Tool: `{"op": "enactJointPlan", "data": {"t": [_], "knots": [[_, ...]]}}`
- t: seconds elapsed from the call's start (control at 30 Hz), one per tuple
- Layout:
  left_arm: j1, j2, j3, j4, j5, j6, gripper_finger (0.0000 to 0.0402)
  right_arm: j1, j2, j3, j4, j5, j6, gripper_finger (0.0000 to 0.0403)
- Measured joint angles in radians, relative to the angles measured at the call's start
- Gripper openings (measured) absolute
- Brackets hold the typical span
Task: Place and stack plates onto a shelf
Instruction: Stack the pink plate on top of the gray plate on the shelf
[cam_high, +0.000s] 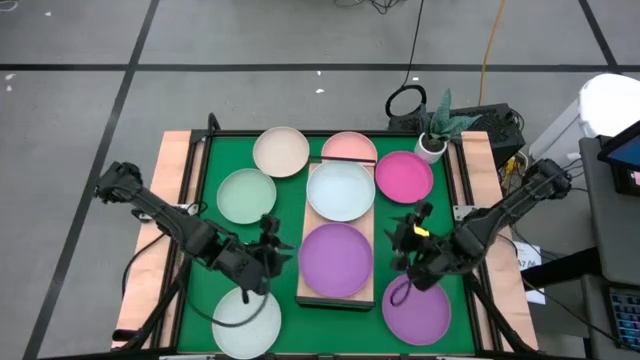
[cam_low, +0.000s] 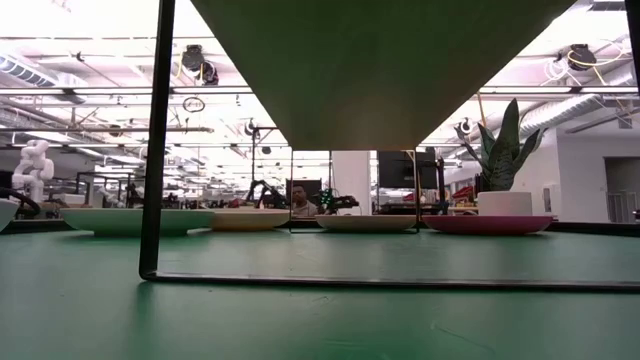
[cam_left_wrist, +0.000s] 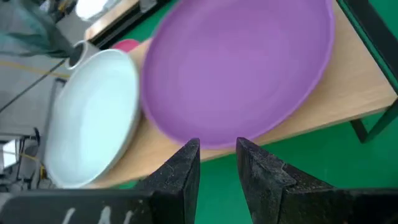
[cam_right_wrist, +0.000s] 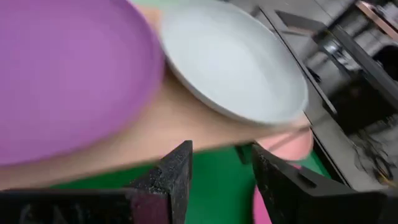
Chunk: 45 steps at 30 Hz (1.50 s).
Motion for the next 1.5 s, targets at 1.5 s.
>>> {"op": "enactJointPlan", "data": {"t": [1.5], "knots": [[0.127,-0.399,-0.506,0.290,-0.067,-0.076,0.0111,-0.739,-0.142,-0.688,0.659,-0.533,-0.428,0.0149]]}}
